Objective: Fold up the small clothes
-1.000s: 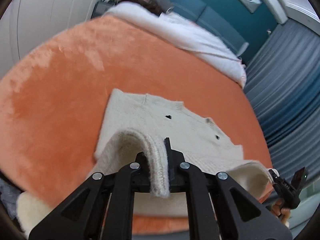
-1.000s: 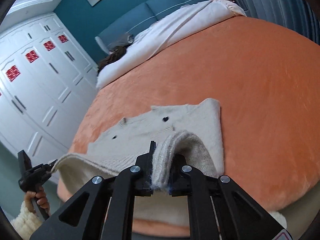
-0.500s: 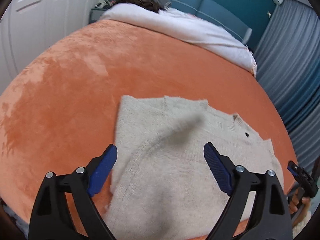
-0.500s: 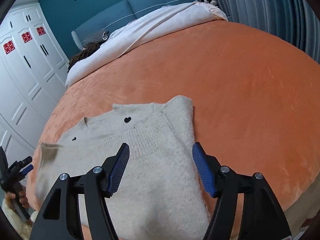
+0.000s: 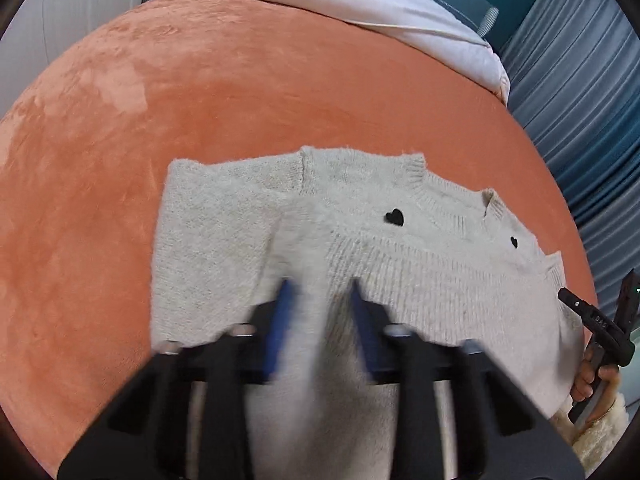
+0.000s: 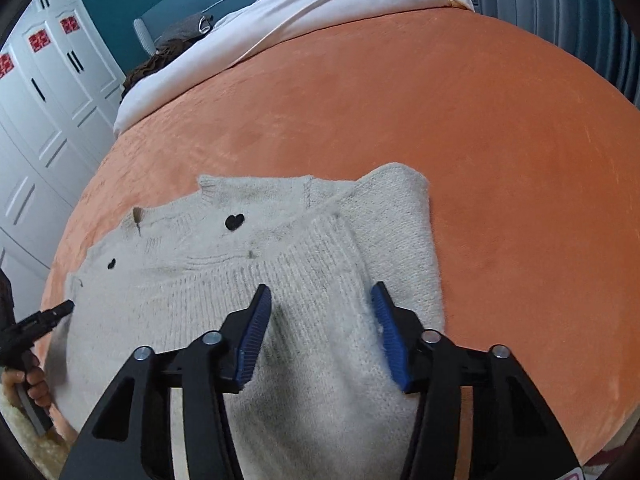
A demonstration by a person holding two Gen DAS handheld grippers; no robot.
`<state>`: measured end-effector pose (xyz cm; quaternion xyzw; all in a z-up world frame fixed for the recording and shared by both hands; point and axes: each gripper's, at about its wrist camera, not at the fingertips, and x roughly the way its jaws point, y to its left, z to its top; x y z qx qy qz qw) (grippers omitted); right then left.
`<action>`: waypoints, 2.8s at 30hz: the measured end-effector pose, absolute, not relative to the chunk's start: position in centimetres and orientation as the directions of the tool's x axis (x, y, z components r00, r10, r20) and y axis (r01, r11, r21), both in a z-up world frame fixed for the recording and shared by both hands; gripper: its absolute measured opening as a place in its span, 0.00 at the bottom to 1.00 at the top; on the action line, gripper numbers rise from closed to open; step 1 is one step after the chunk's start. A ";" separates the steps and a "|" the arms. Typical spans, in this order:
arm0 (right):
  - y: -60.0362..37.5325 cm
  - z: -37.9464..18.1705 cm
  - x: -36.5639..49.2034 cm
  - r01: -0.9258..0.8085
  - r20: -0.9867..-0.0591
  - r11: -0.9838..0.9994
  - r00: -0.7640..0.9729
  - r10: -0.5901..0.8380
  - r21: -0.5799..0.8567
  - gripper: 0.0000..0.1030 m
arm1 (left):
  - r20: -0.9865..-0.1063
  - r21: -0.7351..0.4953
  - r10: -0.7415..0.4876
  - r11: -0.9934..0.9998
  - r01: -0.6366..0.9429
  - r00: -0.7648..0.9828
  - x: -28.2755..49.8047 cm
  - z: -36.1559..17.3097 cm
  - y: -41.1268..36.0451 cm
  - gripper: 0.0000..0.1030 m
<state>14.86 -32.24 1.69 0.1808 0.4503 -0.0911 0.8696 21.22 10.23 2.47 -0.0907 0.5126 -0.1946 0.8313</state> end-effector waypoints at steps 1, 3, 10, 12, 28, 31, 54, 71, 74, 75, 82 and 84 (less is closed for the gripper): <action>-32.1 1.5 15.0 0.321 -0.826 0.924 0.564 -0.008 0.210 0.21 | -0.813 -0.371 -0.427 0.904 0.212 0.396 21.2 2.6 10.7 0.07; -32.1 1.4 14.9 0.326 -0.832 0.923 0.555 -0.010 0.206 0.09 | -0.788 -0.412 -0.448 0.894 0.179 0.423 21.0 3.5 11.9 0.05; -34.8 10.7 12.0 0.276 -0.614 0.863 0.788 0.048 0.423 0.07 | -0.651 -0.456 -0.505 0.857 0.240 0.567 20.4 12.7 12.9 0.04; -35.6 13.1 11.8 0.270 -0.553 0.860 0.833 0.016 0.432 0.07 | -0.621 -0.435 -0.481 0.868 0.240 0.619 21.0 15.1 13.1 0.04; -35.7 4.7 17.4 0.462 -0.768 0.870 0.617 -0.174 0.174 0.20 | -0.820 -0.238 -0.235 0.969 0.062 0.522 26.4 4.2 11.1 0.07; -31.2 8.2 15.9 0.362 -0.712 0.919 0.686 -0.149 0.155 0.20 | -0.758 -0.222 -0.244 0.969 0.112 0.605 22.3 8.7 10.1 0.07; -32.1 4.8 6.8 0.361 -0.810 0.911 0.584 -0.053 0.201 0.18 | -0.802 -0.348 -0.358 0.931 0.114 0.478 15.4 5.9 12.4 0.08; -35.4 2.8 21.5 0.365 -0.822 0.915 0.565 -0.071 0.171 0.09 | -0.845 -0.311 -0.356 0.934 0.176 0.399 29.3 2.6 8.5 0.10; -35.2 7.7 18.6 0.316 -0.665 0.893 0.746 -0.024 0.321 0.07 | -0.776 -0.297 -0.373 0.927 0.227 0.508 27.4 6.6 8.4 0.09; -35.3 9.2 17.8 0.303 -0.620 0.890 0.784 -0.030 0.340 0.07 | -0.756 -0.313 -0.386 0.923 0.225 0.529 27.1 7.7 8.9 0.09; -38.3 4.0 19.0 0.431 -0.742 0.844 0.668 -0.060 0.320 0.06 | -0.844 -0.263 -0.295 0.955 0.134 0.448 29.8 2.8 11.0 0.10; -37.9 5.1 18.2 0.412 -0.691 0.847 0.719 -0.075 0.337 0.06 | -0.842 -0.244 -0.282 0.959 0.141 0.459 29.4 2.6 10.8 0.10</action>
